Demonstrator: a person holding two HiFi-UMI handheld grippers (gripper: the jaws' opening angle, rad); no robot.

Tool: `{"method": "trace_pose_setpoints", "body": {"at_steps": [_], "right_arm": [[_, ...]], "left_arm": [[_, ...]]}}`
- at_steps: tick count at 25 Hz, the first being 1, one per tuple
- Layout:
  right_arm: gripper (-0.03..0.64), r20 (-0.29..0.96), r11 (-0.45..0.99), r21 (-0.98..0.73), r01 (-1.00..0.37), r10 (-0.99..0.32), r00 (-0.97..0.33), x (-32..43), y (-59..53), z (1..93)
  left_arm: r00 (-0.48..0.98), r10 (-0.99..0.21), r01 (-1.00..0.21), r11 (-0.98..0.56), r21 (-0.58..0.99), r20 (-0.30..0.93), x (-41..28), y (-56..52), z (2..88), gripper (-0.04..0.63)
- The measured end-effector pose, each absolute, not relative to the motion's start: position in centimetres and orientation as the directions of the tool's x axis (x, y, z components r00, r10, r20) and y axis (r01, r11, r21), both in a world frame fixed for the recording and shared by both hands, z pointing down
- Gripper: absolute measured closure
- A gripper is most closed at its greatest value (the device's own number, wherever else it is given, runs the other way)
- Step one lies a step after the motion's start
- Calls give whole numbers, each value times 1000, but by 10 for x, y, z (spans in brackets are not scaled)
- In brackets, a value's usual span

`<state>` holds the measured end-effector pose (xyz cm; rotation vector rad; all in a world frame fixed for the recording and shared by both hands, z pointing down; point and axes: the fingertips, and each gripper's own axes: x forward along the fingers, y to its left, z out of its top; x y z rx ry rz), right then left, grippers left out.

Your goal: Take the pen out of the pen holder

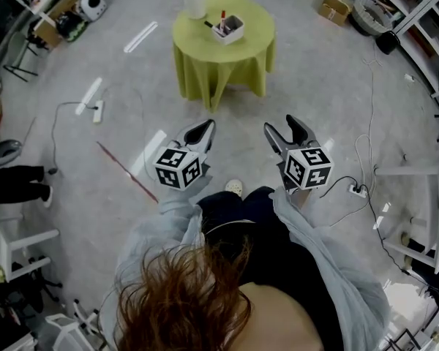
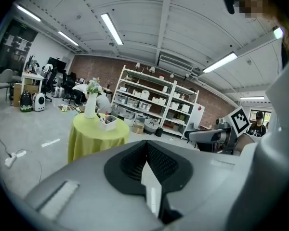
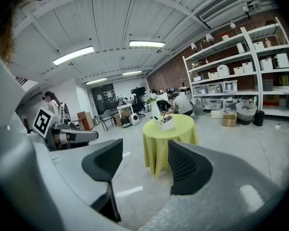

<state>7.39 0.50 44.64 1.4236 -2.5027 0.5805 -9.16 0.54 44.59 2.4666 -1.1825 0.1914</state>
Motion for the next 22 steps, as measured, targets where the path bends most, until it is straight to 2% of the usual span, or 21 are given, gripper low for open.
{"method": "trace_pose_setpoints", "body": {"at_steps": [6,22], "right_arm": [[327,393,477,-243,-844,-747,-536,57,-10,456],[328,406,535,-228,-814,-707,-579,39,-77,465]], "left_arm": [[620,-732,-777,-522,351,284,-105,1,454,577],[547,-775,-829,-449,334,316,-132,-55,470,577]]}}
